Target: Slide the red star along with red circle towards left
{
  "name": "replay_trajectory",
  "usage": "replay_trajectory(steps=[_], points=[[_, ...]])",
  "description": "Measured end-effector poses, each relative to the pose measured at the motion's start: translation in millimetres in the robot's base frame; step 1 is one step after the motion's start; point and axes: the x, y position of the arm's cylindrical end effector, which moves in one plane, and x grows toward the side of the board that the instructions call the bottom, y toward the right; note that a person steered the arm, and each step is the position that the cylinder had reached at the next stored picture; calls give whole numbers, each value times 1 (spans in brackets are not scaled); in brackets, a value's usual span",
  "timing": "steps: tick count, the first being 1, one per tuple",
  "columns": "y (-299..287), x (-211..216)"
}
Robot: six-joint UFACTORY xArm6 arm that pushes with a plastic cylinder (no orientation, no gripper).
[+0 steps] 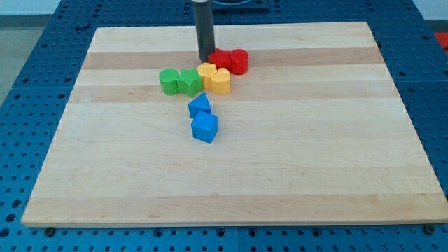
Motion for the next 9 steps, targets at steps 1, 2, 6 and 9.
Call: replay_trajectory(steps=[1, 2, 6, 9], points=[[10, 4], [23, 8], [106, 14], [85, -4]])
